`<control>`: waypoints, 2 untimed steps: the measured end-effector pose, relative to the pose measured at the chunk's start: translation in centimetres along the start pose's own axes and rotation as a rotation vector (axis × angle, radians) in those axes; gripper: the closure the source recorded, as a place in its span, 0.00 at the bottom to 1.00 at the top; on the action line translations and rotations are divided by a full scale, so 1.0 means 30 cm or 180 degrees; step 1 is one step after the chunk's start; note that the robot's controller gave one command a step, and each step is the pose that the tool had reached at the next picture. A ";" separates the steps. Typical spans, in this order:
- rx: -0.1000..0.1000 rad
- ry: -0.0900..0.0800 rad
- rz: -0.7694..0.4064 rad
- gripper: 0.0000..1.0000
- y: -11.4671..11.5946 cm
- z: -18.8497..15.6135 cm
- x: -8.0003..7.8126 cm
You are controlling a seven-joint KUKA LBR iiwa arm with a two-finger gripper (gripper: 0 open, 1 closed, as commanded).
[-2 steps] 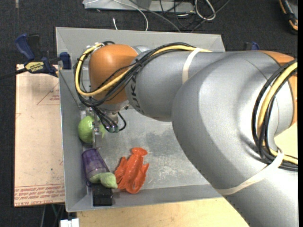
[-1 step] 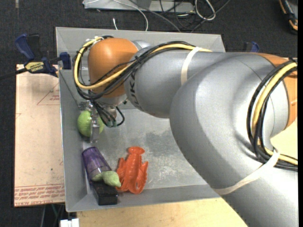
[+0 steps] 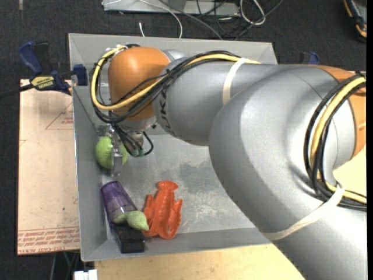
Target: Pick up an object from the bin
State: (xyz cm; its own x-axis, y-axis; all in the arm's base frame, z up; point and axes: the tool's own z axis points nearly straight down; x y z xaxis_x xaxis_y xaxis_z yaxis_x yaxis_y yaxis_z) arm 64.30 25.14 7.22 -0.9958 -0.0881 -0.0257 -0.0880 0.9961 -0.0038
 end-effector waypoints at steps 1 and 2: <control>0.0002 0.0013 0.0000 1.00 -0.001 -0.096 0.002; -0.0001 0.0002 0.0000 1.00 0.000 -0.182 -0.003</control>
Offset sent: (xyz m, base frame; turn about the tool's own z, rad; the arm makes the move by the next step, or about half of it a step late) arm -0.0025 -0.0010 0.0251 0.0002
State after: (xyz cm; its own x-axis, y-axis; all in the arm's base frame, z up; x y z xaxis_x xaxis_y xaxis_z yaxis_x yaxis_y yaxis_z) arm 64.26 25.15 12.68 -0.9958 -0.0881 -0.0252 -0.0880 0.9961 -0.0034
